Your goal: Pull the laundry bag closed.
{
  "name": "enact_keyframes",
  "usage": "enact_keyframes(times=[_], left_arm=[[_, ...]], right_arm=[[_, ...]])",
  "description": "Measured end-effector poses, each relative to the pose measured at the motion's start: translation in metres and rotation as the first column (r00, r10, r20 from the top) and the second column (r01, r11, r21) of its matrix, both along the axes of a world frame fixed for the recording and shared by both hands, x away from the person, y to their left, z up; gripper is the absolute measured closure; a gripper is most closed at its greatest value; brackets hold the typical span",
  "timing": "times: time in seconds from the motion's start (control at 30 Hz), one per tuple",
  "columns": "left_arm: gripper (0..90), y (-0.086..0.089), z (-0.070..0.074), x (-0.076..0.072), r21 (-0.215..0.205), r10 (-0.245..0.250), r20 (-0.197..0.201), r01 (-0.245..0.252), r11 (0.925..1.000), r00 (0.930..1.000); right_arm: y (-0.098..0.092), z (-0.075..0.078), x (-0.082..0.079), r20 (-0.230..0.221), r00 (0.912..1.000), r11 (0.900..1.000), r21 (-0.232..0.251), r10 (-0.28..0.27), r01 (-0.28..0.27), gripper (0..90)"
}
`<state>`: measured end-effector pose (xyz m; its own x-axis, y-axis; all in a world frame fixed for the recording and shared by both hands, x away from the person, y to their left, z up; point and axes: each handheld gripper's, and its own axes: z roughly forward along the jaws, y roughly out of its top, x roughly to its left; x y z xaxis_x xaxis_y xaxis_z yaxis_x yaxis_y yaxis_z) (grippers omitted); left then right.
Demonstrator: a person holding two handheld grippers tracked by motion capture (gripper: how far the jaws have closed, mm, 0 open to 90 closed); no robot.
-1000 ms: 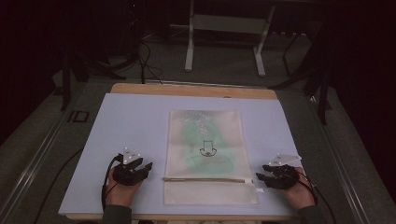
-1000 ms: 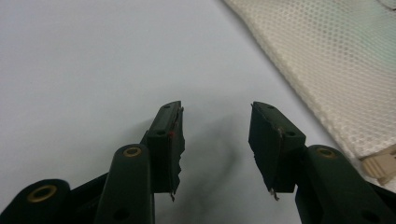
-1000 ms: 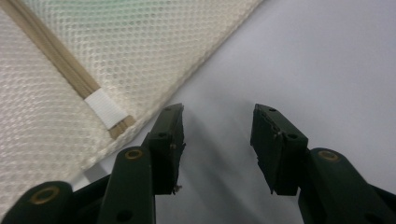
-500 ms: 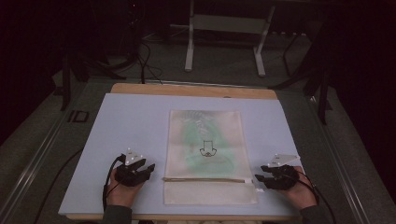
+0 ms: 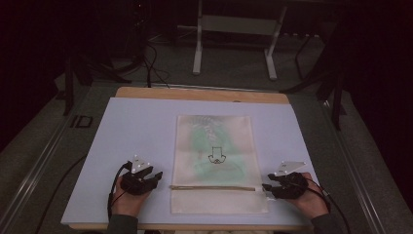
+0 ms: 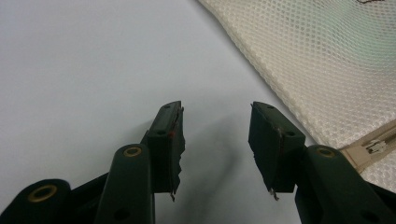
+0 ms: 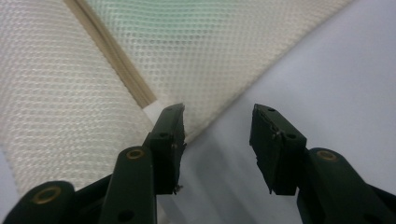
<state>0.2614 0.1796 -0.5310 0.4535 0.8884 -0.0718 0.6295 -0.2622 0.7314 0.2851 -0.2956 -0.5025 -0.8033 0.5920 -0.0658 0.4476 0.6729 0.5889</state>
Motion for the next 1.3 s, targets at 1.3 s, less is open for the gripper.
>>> enact_keyframes(times=[1.3], left_arm=[[53.5,-0.003,-0.001,-0.001,0.012,-0.007,-0.005,0.007,0.9999,1.0000]], right_arm=[[0.051,0.006,0.002,-0.017,0.9848,0.983,-0.051,0.173,-0.174,53.0]])
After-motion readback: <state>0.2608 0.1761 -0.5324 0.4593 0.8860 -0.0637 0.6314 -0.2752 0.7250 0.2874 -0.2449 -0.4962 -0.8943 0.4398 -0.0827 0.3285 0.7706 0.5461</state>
